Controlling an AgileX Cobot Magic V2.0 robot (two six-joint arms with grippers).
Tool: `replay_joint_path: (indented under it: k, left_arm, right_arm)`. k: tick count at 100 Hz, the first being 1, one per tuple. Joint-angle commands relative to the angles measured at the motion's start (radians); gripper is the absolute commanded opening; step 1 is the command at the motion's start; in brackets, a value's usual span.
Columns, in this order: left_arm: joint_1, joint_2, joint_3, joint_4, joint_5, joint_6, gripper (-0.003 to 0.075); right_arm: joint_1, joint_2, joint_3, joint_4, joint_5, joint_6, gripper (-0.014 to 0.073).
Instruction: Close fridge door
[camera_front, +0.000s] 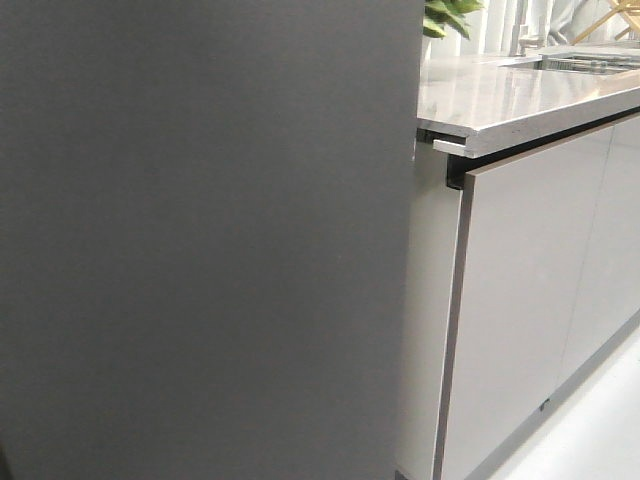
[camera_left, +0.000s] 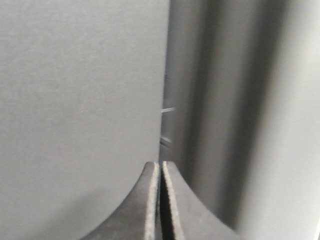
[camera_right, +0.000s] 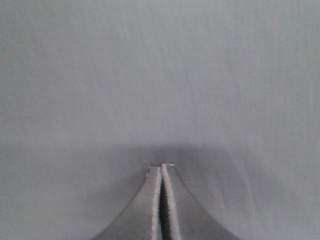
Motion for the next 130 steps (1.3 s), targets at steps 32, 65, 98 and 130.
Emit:
replay_joint_path:
  k: [32, 65, 98, 130]
  left_arm:
    - [-0.005, 0.019, 0.028, -0.002, -0.077, -0.003, -0.0021]
    - [-0.005, 0.019, 0.028, -0.002, -0.077, -0.003, -0.0021]
    - [-0.005, 0.019, 0.028, -0.002, -0.077, -0.003, -0.0021]
    - [-0.005, 0.019, 0.028, -0.002, -0.077, -0.003, -0.0021]
  right_arm:
    - [-0.057, -0.014, -0.045, -0.002, -0.089, 0.004, -0.0076]
    - [-0.125, -0.166, 0.123, -0.002, -0.126, 0.004, -0.0076]
    - [-0.275, -0.485, 0.451, -0.023, -0.16, 0.004, -0.0076]
    - [-0.455, -0.824, 0.74, -0.023, -0.16, 0.004, -0.0076]
